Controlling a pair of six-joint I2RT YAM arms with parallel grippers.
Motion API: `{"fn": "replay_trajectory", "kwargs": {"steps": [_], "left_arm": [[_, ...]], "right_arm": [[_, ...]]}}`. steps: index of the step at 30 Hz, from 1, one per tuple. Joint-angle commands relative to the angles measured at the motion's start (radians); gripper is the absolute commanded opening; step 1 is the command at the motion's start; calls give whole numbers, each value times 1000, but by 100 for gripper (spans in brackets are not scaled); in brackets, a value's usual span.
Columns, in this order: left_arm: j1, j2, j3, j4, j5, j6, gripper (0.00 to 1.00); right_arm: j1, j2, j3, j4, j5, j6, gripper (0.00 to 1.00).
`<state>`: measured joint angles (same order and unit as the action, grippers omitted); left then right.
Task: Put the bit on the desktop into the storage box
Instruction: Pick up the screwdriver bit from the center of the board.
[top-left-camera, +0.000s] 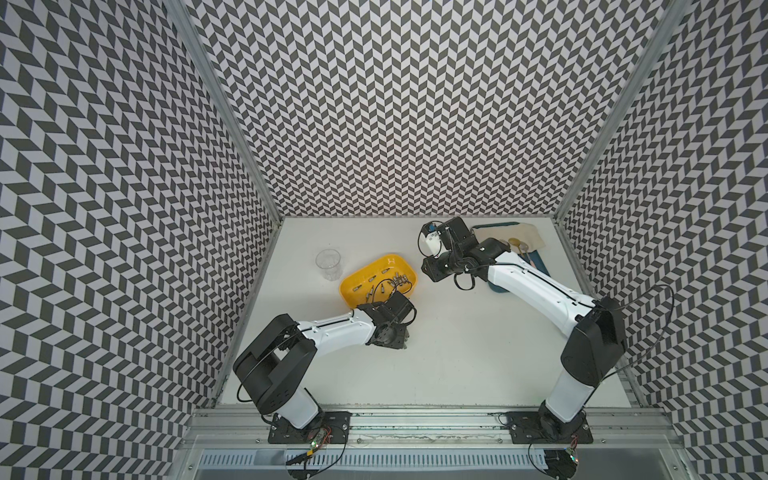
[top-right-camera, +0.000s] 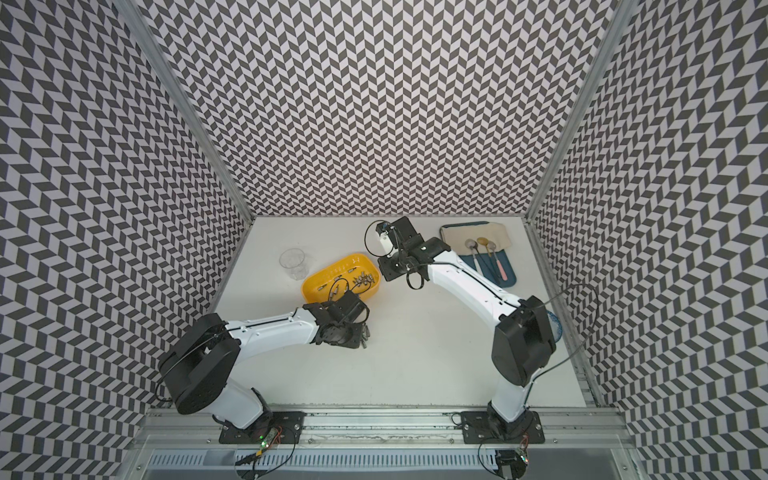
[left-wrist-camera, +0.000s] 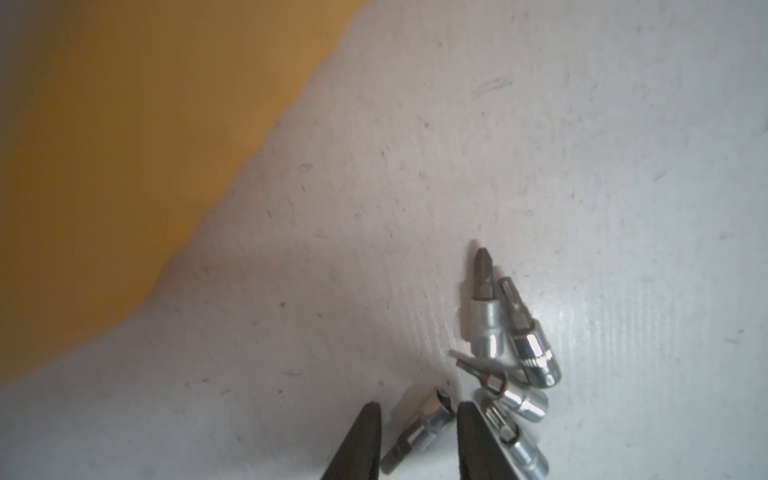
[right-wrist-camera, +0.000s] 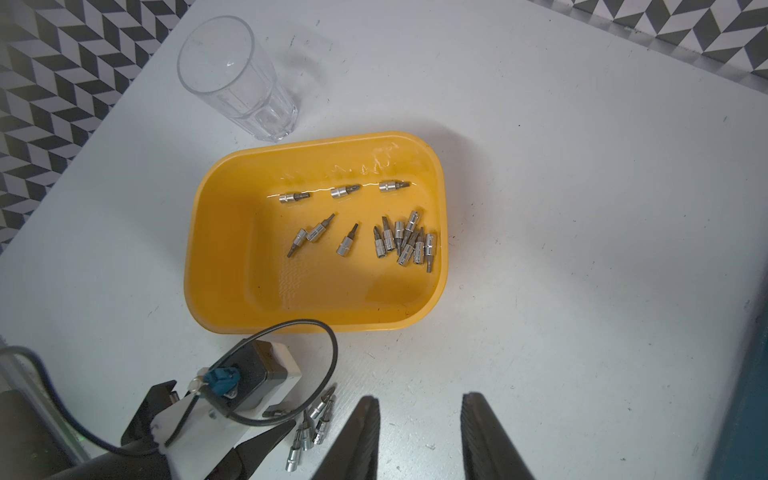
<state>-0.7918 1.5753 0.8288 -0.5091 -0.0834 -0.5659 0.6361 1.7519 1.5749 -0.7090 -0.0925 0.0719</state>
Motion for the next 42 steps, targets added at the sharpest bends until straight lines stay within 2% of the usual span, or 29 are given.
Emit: {"fn": "replay_trajectory", "kwargs": {"steps": [1, 16, 25, 33, 37, 42], "left_arm": [[-7, -6, -14, -5, -5, -9, 33], [-25, 39, 0, -27, -20, -13, 23], [-38, 42, 48, -44, -21, -24, 0], [-35, -64, 177, -163, -43, -15, 0], [19, -102, 288, -264, -32, 23, 0], [141, -97, 363, -297, -10, 96, 0]], "right_arm": [[-4, -44, -19, 34, -18, -6, 37], [-3, -172, -246, 90, -73, 31, 37], [25, -290, -437, 163, -82, 78, 37], [40, -337, -520, 195, -89, 101, 37], [43, -336, -542, 211, -98, 110, 37], [56, -330, -542, 214, -105, 109, 37]]}}
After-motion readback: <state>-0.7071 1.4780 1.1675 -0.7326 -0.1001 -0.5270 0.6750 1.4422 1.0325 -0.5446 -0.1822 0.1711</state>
